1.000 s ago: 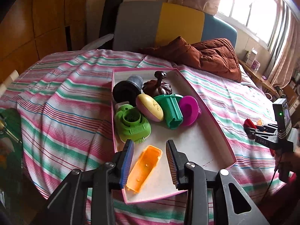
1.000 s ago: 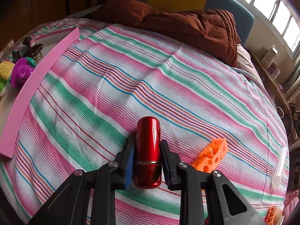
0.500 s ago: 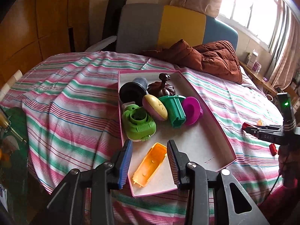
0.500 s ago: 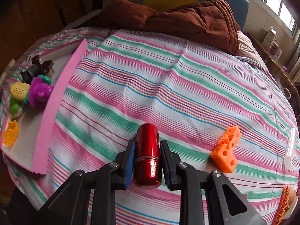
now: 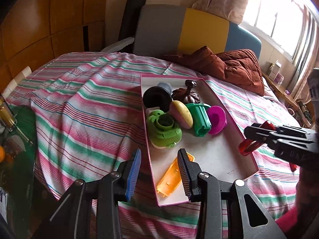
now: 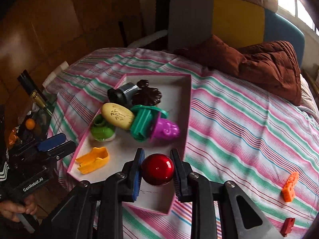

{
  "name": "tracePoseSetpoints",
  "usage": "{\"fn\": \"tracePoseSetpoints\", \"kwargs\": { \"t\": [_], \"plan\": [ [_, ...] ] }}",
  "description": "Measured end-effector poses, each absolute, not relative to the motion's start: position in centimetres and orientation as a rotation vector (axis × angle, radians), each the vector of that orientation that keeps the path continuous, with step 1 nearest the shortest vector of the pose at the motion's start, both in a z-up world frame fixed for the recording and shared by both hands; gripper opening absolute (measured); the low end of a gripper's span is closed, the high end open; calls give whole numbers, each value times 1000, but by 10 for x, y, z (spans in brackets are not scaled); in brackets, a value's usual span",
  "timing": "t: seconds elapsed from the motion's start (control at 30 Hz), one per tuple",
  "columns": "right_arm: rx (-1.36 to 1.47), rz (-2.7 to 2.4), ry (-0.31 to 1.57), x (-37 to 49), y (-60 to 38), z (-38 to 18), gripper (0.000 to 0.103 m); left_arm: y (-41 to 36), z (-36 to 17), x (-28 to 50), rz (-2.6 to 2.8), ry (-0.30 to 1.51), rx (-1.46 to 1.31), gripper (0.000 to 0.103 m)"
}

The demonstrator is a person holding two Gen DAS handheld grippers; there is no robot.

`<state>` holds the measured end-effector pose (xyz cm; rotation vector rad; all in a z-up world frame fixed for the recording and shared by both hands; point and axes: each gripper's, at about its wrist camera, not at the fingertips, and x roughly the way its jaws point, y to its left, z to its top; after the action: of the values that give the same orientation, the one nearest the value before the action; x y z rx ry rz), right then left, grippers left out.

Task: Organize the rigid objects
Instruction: 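Carry the red cylinder into the tray and open the right gripper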

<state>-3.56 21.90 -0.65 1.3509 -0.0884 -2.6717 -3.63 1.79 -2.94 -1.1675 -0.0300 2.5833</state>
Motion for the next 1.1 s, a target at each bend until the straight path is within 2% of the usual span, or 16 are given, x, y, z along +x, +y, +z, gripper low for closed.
{"fn": "tracePoseSetpoints", "kwargs": {
  "t": [0.23, 0.3, 0.5, 0.7, 1.1],
  "plan": [
    [1459, -2590, -131, -63, 184, -41, 26, 4, -33, -39, 2608, -55, -1191, 39],
    [1474, -2549, -182, -70, 180, -50, 31, 3, -34, -39, 2609, -52, -1197, 39],
    [1475, -2501, -238, -73, 172, -58, 35, 4, -35, -40, 2608, -48, -1201, 41],
    [1404, -2505, -321, -63, 181, -44, 42, 5, -31, -38, 2614, -51, -1185, 43],
    [1234, -2614, -412, -27, 219, 2, 44, 9, -18, -32, 2626, -25, -1134, 44]
  ]
}}
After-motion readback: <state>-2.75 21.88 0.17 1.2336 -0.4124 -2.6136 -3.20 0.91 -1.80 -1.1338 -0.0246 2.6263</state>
